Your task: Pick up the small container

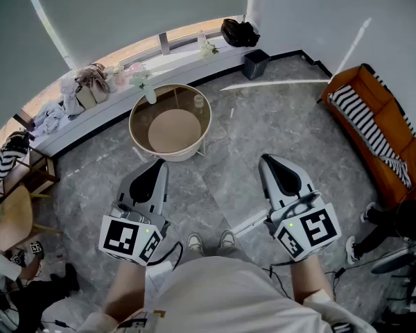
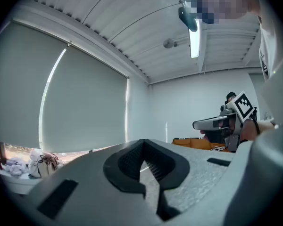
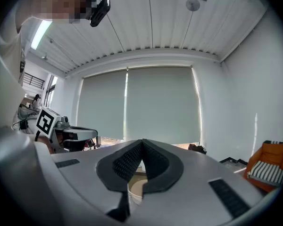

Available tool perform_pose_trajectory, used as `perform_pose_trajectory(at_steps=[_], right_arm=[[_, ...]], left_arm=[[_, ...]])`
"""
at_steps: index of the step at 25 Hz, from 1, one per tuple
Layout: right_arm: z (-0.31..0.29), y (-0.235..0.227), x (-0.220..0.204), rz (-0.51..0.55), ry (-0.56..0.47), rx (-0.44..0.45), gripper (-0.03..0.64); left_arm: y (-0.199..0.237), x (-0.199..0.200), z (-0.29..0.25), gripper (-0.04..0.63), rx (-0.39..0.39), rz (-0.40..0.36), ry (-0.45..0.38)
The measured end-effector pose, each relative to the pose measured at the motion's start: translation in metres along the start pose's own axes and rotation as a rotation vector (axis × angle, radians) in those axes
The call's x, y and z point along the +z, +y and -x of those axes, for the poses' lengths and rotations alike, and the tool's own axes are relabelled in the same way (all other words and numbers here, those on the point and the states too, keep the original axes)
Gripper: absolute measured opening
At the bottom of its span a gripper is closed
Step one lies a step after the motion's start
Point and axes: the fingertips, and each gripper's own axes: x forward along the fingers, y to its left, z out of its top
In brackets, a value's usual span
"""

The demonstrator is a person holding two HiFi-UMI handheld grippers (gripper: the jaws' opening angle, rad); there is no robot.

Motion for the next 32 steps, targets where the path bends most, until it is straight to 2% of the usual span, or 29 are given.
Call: perform_pose_trajectory(at_steps=[10, 16, 32], right_arm=[[0.008, -0.011, -0.006, -0.019, 0.012, -0.031, 0.006], [0.016, -0.02, -0.015, -0.017, 0.018, -0.013, 0.006], [0.025, -0.083, -0.039, -0.011, 0.053, 0.048, 0.006]], left_arm=[[-0.008, -0.007, -0.003, 0.008, 0.01, -0.029, 0.021], [-0.024, -0.014, -0.007, 0.008, 0.01, -0.037, 0.028], [-0.074, -0.029, -0.055, 0.008, 0.062, -0.037, 0.056]])
